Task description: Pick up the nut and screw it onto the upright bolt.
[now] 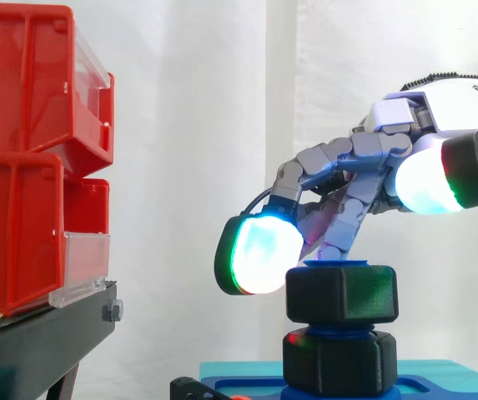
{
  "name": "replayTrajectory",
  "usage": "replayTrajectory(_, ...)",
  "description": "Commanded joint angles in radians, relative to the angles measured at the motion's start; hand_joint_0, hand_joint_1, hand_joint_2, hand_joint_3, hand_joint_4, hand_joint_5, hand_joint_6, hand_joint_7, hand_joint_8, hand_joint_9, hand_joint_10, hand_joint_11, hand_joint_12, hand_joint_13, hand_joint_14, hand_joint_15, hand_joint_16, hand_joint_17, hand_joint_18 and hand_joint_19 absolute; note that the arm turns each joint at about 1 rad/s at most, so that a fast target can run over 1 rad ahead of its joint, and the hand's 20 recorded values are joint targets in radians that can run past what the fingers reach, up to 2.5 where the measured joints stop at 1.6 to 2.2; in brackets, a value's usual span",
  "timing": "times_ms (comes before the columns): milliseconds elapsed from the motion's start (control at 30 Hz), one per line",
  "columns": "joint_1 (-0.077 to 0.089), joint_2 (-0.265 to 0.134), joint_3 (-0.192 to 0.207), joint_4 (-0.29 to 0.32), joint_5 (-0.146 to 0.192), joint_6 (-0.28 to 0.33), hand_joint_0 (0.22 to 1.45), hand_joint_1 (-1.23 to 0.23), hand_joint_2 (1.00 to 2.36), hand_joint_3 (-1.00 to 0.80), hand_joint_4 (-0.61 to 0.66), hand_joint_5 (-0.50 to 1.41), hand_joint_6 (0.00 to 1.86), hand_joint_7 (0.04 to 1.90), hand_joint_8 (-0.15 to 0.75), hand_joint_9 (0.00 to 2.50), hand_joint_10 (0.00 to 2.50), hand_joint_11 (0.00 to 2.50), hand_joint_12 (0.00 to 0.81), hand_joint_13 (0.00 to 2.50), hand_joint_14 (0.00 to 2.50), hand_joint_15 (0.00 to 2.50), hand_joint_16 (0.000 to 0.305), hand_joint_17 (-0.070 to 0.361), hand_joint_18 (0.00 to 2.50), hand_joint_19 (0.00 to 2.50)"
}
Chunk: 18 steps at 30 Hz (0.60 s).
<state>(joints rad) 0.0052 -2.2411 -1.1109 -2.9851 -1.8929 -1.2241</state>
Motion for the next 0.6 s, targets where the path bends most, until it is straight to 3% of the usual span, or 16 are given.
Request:
replayTrajectory(0,-0.001,0.000,0.000,0.000,0.000,0.000,0.49,-0.31,1.00,-0.50,0.26,-0.02,0.50,1.03,0.265,0.99,0.00,0.00,0.291,0.62,0.00,0.00,0.028,0.062,0.25,0.00)
replayTrajectory(333,-0.002,0.001,0.000,0.002,-0.002,0.000,0.51,-0.31,1.00,-0.50,0.16,0.04,0.50,1.28,0.262,1.24,0.00,0.00,0.272,0.78,0.00,0.00,0.023,0.052,0.38,0.00)
replayTrajectory(567,-0.010,0.001,0.002,0.002,-0.006,0.000,0.52,-0.32,1.00,-0.50,0.07,0.09,0.51,1.44,0.242,1.60,0.00,0.13,0.246,1.02,0.00,0.05,0.018,0.042,0.64,0.00)
